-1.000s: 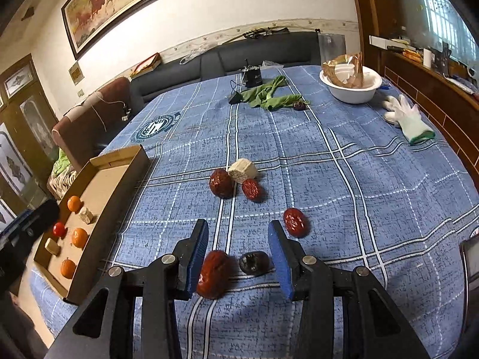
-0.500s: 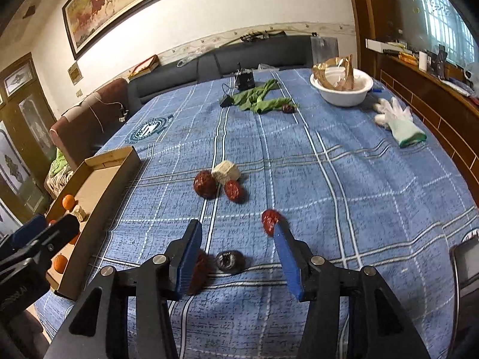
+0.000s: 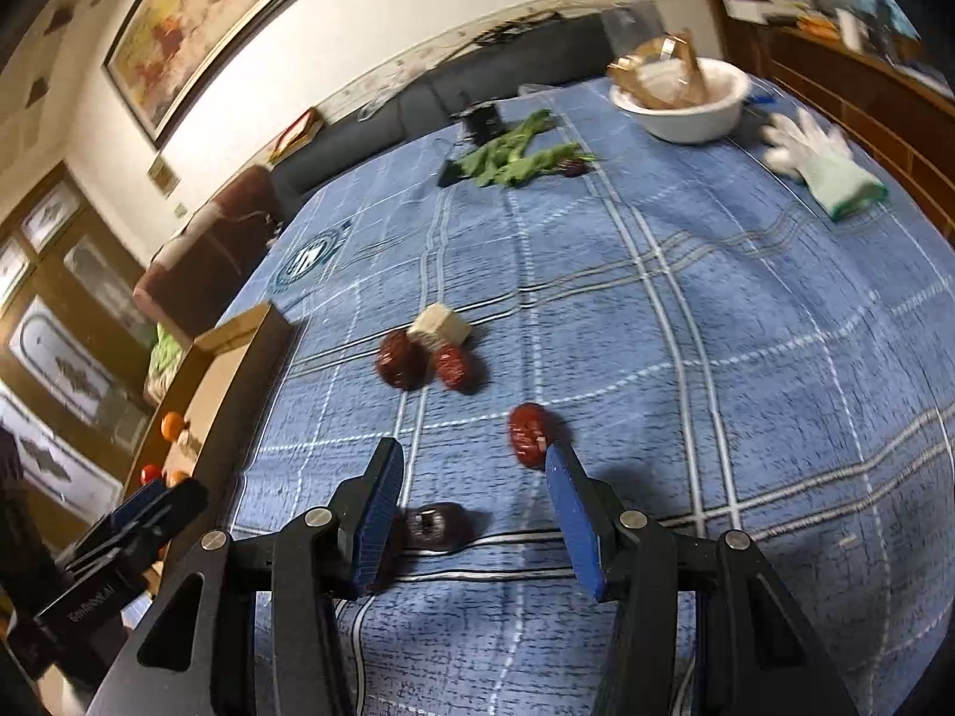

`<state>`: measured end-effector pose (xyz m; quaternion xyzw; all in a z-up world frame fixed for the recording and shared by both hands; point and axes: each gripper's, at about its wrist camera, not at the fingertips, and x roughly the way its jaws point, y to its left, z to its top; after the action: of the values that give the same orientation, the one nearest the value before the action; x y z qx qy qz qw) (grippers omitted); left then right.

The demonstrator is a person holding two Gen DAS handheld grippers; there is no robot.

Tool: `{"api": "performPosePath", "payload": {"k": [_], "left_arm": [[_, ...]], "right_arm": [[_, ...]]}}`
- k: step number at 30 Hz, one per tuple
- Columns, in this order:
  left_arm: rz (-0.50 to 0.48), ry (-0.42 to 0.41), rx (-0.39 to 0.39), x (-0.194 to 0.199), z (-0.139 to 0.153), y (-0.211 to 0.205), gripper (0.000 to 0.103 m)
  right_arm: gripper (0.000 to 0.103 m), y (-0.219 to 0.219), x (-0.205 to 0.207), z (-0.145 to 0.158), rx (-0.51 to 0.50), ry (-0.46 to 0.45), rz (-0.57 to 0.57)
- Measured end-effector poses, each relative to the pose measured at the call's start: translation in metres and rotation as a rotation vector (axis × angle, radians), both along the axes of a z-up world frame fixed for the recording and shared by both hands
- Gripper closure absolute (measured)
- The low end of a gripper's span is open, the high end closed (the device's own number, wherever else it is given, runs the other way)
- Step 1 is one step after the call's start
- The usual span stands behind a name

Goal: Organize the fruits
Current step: 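Grasp a dark dried date with the right tool while the left tool grasps a red date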

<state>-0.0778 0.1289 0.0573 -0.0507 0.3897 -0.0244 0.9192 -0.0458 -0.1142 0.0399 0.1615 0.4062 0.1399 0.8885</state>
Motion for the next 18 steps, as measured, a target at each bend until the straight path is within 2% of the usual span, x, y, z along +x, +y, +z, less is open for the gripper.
{"api": "performPosePath", "payload": {"k": [4,6,10,16,17,18], "left_arm": [[-0.076,0.007,0.005,0.002,-0.007,-0.015,0.015],[-0.096,0.016,0.012,0.004,-0.011,-0.020,0.015],[-0.117,0.043,0.000,0.007,-0.016,-0.025,0.015],[-0.092,0.047,0.002,0.008,-0.016,-0.018,0.015],[-0.093,0.052,-0.001,0.009,-0.017,-0.018,0.015],[-0.096,0.058,-0.005,0.010,-0.018,-0.018,0.015]], "right_arm": [[0.055,0.014,-0.008,0.002,-0.100,-0.038,0.071],[0.063,0.016,-0.010,0.000,-0.109,-0.037,0.091],[0.063,0.021,-0.007,-0.010,-0.108,-0.011,0.129],[0.064,0.031,0.004,-0.027,-0.121,0.051,0.160],[0.065,0.031,0.004,-0.028,-0.122,0.048,0.160],[0.075,0.030,0.004,-0.027,-0.119,0.050,0.166]]}}
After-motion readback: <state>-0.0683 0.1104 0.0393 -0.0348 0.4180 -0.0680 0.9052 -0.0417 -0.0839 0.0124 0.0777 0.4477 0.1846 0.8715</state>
